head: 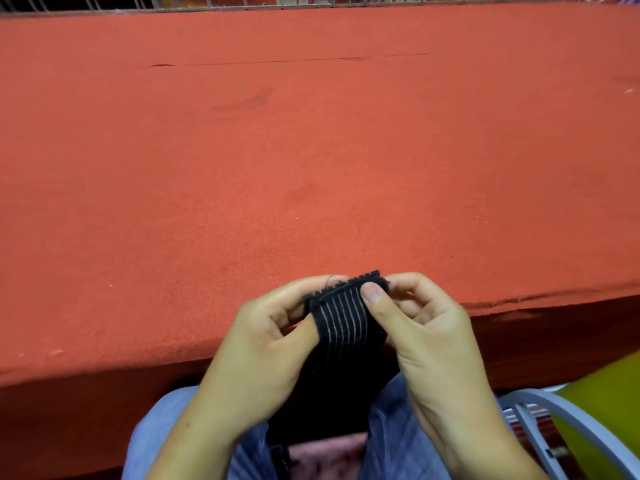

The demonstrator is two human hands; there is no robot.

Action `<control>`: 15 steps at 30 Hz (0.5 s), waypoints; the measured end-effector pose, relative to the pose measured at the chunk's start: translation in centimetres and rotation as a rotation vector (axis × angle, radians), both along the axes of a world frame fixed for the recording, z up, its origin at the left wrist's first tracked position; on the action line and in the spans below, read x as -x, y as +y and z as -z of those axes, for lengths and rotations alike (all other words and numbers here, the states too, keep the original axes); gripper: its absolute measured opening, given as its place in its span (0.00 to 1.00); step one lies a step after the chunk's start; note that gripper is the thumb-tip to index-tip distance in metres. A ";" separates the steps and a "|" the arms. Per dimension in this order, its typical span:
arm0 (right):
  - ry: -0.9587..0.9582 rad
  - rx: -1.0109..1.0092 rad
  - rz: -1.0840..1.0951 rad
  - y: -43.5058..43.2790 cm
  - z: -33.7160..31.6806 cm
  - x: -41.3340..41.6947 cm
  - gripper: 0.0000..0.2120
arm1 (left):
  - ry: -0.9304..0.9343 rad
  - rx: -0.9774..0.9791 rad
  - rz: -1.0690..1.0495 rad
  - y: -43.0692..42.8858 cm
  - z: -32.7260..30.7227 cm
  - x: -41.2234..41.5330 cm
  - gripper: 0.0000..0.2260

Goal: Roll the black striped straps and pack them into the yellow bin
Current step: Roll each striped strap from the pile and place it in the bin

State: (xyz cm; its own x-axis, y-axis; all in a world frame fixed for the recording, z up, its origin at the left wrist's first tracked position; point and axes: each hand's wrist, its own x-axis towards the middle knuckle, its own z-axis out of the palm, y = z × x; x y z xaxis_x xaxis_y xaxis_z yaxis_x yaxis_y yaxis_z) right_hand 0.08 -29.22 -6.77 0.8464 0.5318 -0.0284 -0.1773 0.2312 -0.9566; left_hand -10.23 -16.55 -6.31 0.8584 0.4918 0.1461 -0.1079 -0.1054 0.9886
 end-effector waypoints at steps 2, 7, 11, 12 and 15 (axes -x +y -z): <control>-0.011 0.015 0.018 0.0 0.2 0.0 0.05 | 0.004 -0.020 0.010 0.0 -0.1 0.0 0.11; -0.031 0.063 0.067 0.0 0.9 -0.1 0.16 | 0.002 -0.023 0.035 0.2 0.0 0.1 0.15; 0.002 0.053 0.002 0.0 0.9 -0.2 0.14 | 0.034 -0.010 0.024 0.4 0.6 0.1 0.13; 0.013 0.053 0.003 0.1 1.0 -0.2 0.14 | 0.043 0.037 0.022 0.4 0.7 0.0 0.12; 0.036 0.050 0.022 0.2 1.2 -0.1 0.14 | 0.036 0.098 0.019 0.2 0.9 0.0 0.15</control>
State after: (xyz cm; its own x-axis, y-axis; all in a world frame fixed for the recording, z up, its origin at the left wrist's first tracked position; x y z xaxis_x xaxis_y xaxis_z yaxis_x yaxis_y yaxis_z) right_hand 0.14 -29.04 -7.99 0.8557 0.5104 -0.0853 -0.2074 0.1874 -0.9601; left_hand -10.27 -16.32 -7.17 0.8716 0.4855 0.0671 -0.0732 -0.0064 0.9973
